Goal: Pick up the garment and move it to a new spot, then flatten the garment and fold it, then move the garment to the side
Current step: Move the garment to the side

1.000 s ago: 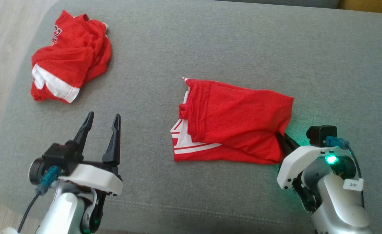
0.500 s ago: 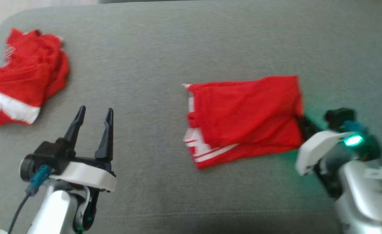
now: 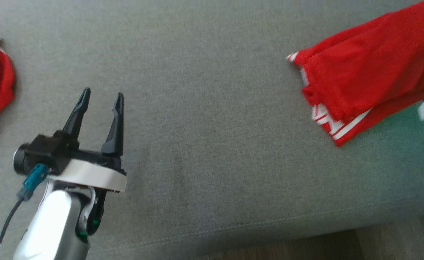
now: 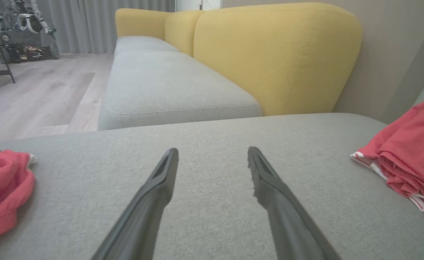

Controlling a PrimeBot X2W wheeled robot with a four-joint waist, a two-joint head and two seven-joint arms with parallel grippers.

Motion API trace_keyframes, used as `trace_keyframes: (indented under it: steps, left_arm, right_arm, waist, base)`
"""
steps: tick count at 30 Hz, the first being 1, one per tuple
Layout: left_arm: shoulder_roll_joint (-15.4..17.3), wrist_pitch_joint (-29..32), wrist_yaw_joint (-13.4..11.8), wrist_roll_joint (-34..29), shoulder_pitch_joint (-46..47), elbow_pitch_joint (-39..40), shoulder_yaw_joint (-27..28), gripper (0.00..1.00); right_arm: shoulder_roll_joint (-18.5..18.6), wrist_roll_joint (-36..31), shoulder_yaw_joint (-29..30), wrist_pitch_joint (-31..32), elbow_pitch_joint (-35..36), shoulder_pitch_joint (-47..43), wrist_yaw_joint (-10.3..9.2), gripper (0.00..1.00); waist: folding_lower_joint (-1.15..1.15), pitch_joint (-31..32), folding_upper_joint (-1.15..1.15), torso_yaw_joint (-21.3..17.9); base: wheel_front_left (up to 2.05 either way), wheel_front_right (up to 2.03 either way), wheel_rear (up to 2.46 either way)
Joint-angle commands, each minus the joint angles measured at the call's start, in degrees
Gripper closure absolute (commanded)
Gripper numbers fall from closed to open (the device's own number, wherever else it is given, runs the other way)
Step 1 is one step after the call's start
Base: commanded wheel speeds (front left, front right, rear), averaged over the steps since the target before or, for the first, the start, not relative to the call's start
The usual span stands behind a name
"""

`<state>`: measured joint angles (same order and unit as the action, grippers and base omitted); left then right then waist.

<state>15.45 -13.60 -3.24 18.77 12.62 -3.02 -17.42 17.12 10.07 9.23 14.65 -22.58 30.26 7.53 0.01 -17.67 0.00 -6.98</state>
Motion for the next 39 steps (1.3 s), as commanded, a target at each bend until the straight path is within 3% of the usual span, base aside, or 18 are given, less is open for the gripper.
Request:
trace_keyframes:
  steps: [1,11,26,27,28,29,30,39]
  left_arm:
    - [1.58,0.1,0.29,-0.36,2.22,1.97,1.98,0.0]
    - [2.37,0.01,1.3,-0.5,4.88,2.02,1.45,0.0]
    - [2.48,-0.16,1.67,-0.55,6.83,1.55,0.31,0.0]
    - [2.47,-0.21,1.69,-0.47,6.87,1.44,0.31,0.0]
    - [2.44,-0.25,1.69,-0.41,6.87,1.33,0.3,0.0]
    - [2.41,-0.29,1.68,-0.37,6.83,1.24,0.26,0.0]
    - [2.38,-0.33,1.64,-0.33,6.76,1.15,0.24,0.0]
    - [2.25,-0.78,1.01,0.41,4.99,-0.29,0.75,0.0]
  right_arm:
    - [1.33,0.04,-0.35,-0.06,1.68,1.12,-0.04,1.0]
    - [0.73,-0.4,7.15,-0.65,1.45,4.03,-0.04,1.0]
    - [-3.56,-9.35,14.03,3.49,-2.56,9.6,-0.04,1.0]
    - [-3.81,-9.54,14.28,3.38,-2.51,9.62,-0.04,0.63]
    - [-4.14,-9.65,14.45,3.42,-2.45,9.52,-0.04,0.52]
    - [-4.5,-9.57,14.36,3.22,-2.18,9.41,-0.04,0.13]
    - [-4.69,-9.66,14.2,3.0,-1.85,9.18,-0.04,0.0]
    - [-7.35,-8.76,9.52,-1.31,7.21,2.82,-0.04,0.0]
  waist:
    - [-0.01,-1.48,0.0,-0.41]
    - [-0.01,-7.01,0.0,-0.72]
    - [-0.01,-8.16,0.0,-1.32]
    - [-0.01,-8.12,0.0,-1.27]
    - [-0.01,-8.07,0.0,-1.22]
    - [-0.01,-7.99,0.0,-1.16]
    - [-0.01,-7.87,0.0,-1.13]
    - [-0.01,-4.08,0.0,-0.9]
  base:
    - [0.0,0.0,0.0]
    - [0.0,0.0,0.0]
    - [0.0,0.0,0.0]
    - [0.0,0.0,0.0]
    - [0.0,0.0,0.0]
    - [0.0,0.0,0.0]
    - [0.0,0.0,0.0]
    - [0.0,0.0,0.0]
